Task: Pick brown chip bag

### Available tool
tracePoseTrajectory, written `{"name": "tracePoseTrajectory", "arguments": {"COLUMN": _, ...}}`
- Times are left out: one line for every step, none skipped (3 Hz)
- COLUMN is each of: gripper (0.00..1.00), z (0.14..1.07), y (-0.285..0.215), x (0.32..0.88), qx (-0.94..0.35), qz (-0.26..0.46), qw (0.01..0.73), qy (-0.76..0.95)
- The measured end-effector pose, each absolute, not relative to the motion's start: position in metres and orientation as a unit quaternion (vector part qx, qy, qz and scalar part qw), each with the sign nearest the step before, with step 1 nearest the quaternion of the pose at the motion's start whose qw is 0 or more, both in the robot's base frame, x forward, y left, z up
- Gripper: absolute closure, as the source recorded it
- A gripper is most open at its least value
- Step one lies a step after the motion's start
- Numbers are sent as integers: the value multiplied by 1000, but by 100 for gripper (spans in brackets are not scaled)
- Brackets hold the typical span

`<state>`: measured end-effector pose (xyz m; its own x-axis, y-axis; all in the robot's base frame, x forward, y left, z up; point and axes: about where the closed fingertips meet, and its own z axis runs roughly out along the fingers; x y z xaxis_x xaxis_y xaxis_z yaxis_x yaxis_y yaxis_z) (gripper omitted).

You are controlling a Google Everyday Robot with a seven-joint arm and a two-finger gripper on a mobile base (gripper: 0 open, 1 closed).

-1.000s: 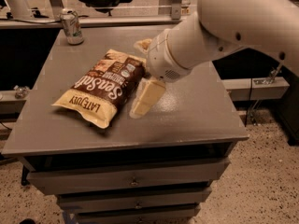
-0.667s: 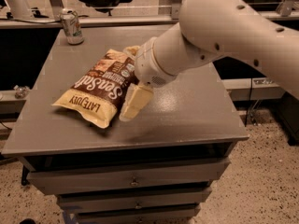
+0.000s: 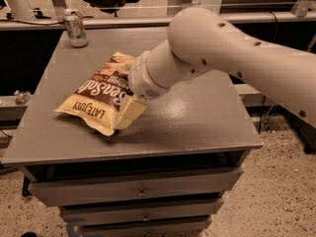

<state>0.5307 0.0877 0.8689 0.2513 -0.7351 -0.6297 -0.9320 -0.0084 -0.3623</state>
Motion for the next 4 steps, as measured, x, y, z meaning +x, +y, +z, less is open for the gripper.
{"name": "tracePoseTrajectory", "arguments": {"gripper": 41, "z": 862, "y": 98, "x": 532, "qx": -695, "qz": 139, "qw": 371, "qy": 600}}
{"name": "tracePoseTrajectory", "arguments": {"gripper": 64, "z": 858, "y": 101, "x": 533, "qx": -693, "qz": 141, "qw": 368, "qy": 604}}
{"name": "tracePoseTrajectory", "arguments": {"gripper": 87, "z": 861, "y": 100, "x": 535, "qx": -691, "qz": 139, "qw": 369, "qy": 607}}
{"name": "tracePoseTrajectory", "arguments": {"gripper": 100, "z": 874, "y": 100, "x": 538, "qx": -685, "qz": 137, "qw": 377, "qy": 608}}
